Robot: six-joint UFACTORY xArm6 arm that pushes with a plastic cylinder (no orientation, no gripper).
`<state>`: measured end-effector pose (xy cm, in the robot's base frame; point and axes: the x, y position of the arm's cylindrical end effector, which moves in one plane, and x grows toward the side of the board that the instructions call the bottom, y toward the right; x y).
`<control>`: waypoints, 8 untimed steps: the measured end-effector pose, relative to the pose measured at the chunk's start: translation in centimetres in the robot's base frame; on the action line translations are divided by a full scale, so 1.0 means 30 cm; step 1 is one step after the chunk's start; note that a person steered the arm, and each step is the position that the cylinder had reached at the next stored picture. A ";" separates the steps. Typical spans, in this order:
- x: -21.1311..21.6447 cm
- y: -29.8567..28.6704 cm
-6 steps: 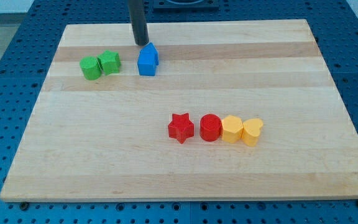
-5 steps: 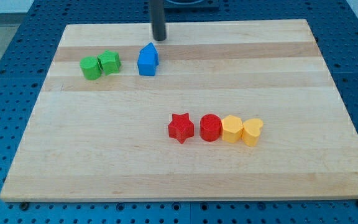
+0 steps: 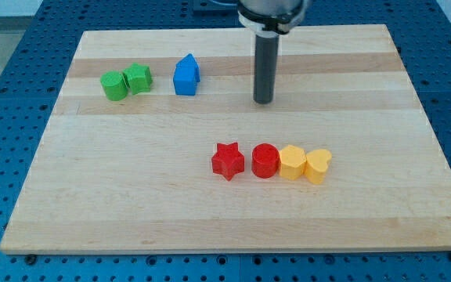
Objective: Separate the red and yellow blocks from each other
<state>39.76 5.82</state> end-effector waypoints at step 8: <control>0.425 -0.152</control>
<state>52.50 1.25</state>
